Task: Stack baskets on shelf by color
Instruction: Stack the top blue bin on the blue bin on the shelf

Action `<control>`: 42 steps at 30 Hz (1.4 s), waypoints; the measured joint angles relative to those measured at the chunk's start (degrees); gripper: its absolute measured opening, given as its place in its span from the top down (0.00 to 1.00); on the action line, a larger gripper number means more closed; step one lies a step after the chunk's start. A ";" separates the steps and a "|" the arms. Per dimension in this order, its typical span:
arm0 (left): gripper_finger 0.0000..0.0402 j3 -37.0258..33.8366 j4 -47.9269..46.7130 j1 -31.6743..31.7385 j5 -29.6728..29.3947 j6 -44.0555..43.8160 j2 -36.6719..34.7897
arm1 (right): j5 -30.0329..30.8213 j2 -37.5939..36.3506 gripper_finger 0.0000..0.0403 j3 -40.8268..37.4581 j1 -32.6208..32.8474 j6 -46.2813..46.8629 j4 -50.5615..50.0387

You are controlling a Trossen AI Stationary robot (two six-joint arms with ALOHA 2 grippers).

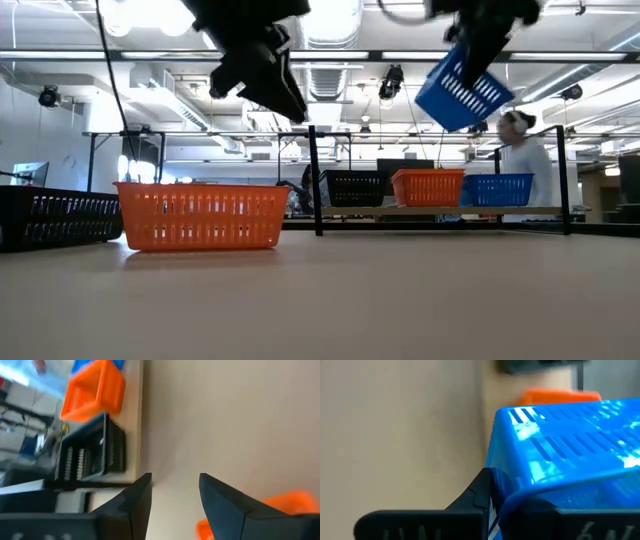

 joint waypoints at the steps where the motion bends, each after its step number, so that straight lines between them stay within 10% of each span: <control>1: 0.64 -2.62 3.99 -0.40 0.29 -0.02 -1.30 | -0.26 0.69 0.98 0.10 -3.73 -2.46 0.01; 11: 0.65 -18.44 27.41 -3.62 1.06 -1.07 -8.02 | -2.93 10.28 0.98 0.27 -25.88 -13.87 -3.23; 35: 0.65 -21.17 28.51 -3.68 1.39 -2.98 -8.29 | 5.56 21.49 0.97 0.27 -26.81 -12.13 -10.40; 42: 0.65 -21.17 28.50 -3.70 1.41 -2.96 -8.27 | 5.69 20.65 0.81 0.27 -26.81 -12.88 -10.48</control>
